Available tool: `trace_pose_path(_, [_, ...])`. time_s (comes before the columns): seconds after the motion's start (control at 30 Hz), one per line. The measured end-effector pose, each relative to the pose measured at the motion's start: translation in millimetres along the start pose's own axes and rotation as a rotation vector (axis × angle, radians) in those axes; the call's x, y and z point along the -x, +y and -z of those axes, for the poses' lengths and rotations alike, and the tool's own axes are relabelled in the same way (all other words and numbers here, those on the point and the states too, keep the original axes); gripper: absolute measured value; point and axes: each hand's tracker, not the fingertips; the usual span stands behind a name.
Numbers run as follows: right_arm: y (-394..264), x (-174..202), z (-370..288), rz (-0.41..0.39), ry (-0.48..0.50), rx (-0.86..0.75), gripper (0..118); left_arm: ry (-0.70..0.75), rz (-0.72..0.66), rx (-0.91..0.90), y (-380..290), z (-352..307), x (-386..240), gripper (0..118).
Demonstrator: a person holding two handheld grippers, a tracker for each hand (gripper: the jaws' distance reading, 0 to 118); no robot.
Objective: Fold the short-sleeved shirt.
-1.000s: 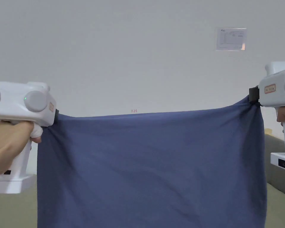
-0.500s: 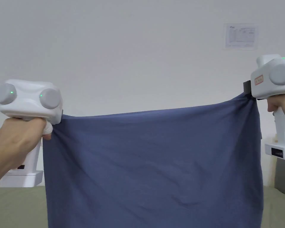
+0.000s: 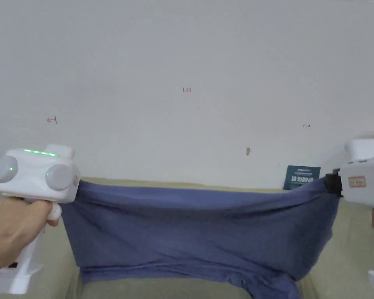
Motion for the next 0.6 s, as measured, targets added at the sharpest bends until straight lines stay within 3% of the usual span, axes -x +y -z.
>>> trace_pose_path(0.2, [-147.9,14.3,-51.2,0.017,0.043,0.13,0,-0.054,0.027,0.102,-117.6,-15.6,23.6,6])
trace_pose_path(0.27, [-194.5,15.5,-83.0,0.101,0.065,0.155,0,-0.076,0.017,0.129,-155.1,-30.3,34.9,6])
trace_pose_path(0.3, [-212.8,14.7,-96.1,0.1,0.09,0.193,0,-0.084,0.018,0.139,-170.6,-38.3,38.6,6])
trace_pose_path(0.43, [-278.9,12.8,-149.4,0.234,0.078,0.231,0,-0.178,-0.008,0.193,-242.5,-80.3,50.6,6])
trace_pose_path(0.6, [-339.3,11.5,-207.5,0.269,0.068,0.267,0,-0.163,-0.009,0.209,-307.0,-129.1,57.3,6])
